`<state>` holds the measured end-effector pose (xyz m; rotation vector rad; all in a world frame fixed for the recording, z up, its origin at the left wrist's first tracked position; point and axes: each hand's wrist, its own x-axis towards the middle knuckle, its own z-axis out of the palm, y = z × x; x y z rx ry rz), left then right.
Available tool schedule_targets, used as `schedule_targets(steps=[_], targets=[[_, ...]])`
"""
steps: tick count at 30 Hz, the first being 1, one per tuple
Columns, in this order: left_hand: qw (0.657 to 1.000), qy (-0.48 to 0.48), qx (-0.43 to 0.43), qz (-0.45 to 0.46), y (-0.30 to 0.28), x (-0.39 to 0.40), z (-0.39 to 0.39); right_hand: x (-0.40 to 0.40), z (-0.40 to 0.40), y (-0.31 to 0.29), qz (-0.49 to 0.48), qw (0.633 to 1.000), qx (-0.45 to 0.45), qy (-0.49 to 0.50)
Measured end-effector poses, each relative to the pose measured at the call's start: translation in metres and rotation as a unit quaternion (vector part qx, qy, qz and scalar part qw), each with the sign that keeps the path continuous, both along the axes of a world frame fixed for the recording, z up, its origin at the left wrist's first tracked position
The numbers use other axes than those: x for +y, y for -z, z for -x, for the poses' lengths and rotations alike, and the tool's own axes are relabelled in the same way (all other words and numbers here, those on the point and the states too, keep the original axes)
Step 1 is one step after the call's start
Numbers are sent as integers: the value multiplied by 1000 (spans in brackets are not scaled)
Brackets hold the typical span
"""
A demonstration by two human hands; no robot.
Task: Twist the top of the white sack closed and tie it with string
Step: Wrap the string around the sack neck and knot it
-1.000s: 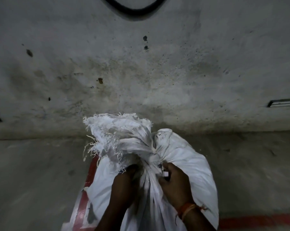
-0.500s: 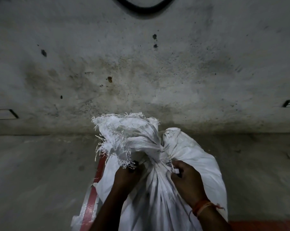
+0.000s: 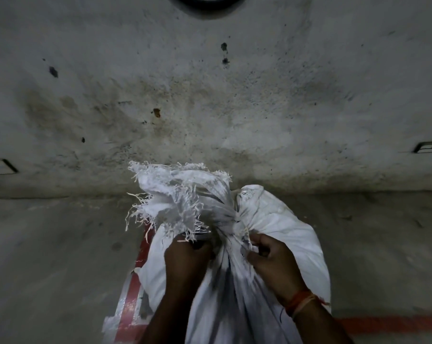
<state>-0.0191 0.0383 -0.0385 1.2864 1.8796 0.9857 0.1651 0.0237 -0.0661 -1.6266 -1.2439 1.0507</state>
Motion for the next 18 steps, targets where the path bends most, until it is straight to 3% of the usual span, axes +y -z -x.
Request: schedule_targets(steps=[3,5,6,9,12,14,18], targets=[[979,-11,-196,54,6,-24,-25,-11,1,-1,14,998,55,-5],[966,19,-252,55,12,-38,-35,-19,2,-4,11,998,67,-13],[970,25,-239,41,15,-42,-37,-23,4,-5,5,997,74,-18],[996,19,-85,-24,26,-35,-32,-31,10,-6,12,997,70,-10],[998,49,-20,-39,46,-20,-17,-35,16,3,10,1000,-1,10],[995,50,75,-44,64,-10,-8,-31,18,8,-5,999,-47,18],[996,34,-1,-84,81,-2,-9,-11,15,2,-29,992,-122,25]])
